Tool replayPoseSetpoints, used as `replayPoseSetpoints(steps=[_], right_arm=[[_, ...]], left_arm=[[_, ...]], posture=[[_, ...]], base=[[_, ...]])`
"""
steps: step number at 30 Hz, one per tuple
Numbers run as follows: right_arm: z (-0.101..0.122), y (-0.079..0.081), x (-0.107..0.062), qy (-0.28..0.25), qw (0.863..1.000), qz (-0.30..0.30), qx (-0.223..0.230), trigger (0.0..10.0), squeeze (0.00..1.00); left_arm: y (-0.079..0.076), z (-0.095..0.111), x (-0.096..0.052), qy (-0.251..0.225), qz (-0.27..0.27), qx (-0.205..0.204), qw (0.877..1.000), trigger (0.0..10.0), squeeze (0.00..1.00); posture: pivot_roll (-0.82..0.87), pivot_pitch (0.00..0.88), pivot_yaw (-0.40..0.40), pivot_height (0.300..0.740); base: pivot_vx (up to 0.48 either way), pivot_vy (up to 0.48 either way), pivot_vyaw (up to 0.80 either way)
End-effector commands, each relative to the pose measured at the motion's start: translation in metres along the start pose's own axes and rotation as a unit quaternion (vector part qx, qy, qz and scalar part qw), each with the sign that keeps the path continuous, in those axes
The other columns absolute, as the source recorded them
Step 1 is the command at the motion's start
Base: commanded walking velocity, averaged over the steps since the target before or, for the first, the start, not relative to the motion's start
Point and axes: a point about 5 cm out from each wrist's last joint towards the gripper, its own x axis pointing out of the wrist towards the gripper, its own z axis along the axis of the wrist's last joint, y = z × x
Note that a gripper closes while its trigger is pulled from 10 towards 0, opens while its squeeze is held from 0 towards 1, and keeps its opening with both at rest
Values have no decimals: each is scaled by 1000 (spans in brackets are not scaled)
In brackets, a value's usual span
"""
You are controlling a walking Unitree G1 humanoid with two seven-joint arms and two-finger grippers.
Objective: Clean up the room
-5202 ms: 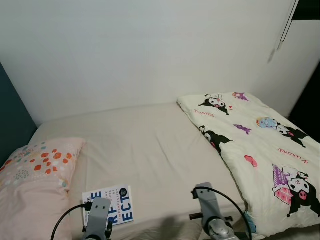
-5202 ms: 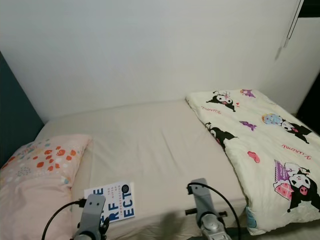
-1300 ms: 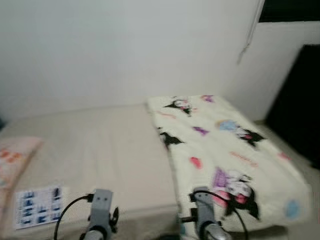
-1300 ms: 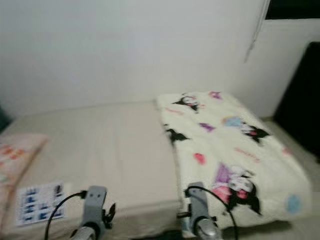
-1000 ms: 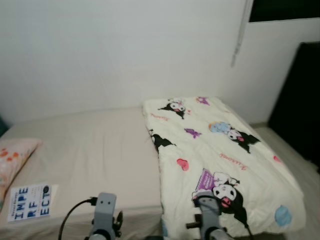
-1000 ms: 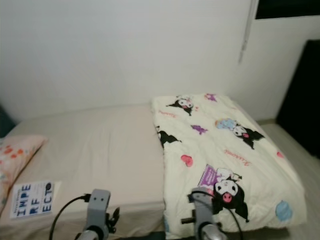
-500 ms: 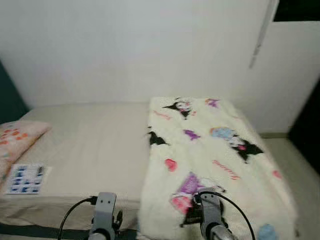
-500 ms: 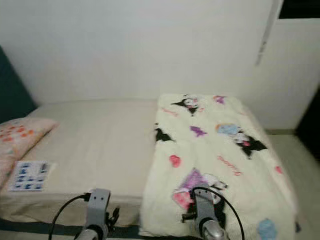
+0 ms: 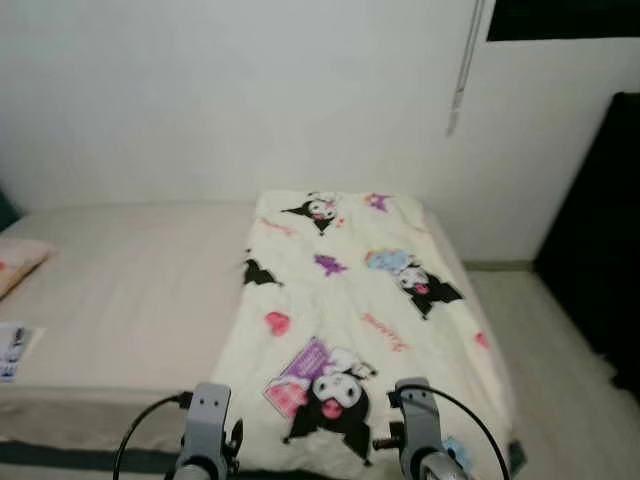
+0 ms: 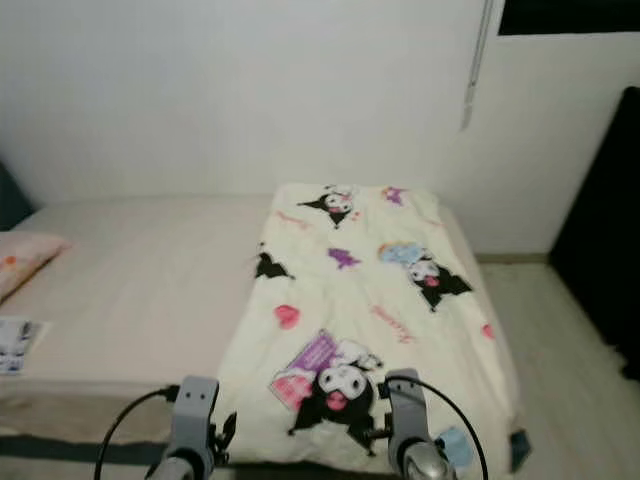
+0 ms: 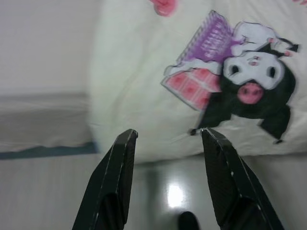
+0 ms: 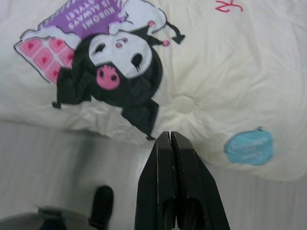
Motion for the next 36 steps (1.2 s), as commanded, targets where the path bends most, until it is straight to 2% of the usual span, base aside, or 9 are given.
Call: replayPoseSetpoints(steps=[1, 7, 36], right_arm=[[-2, 1, 0, 4, 1000, 1, 5, 10000, 0], [-2, 3, 0, 3, 1000, 9, -1, 10000, 0], [-2, 4, 0, 5, 1000, 16, -3, 10000, 0]], left_arm=[[-1, -1, 0, 4, -1, 0, 1000, 10000, 0], [-1, -1, 0, 5, -2, 0, 1000, 10000, 0], [-1, -1, -2, 6, 0, -1, 1000, 10000, 0]], posture=[[-17, 0, 12, 732], [-17, 0, 11, 732], [-14, 0, 5, 732]], base=[[0, -461, 0], [0, -465, 0], [0, -462, 633]])
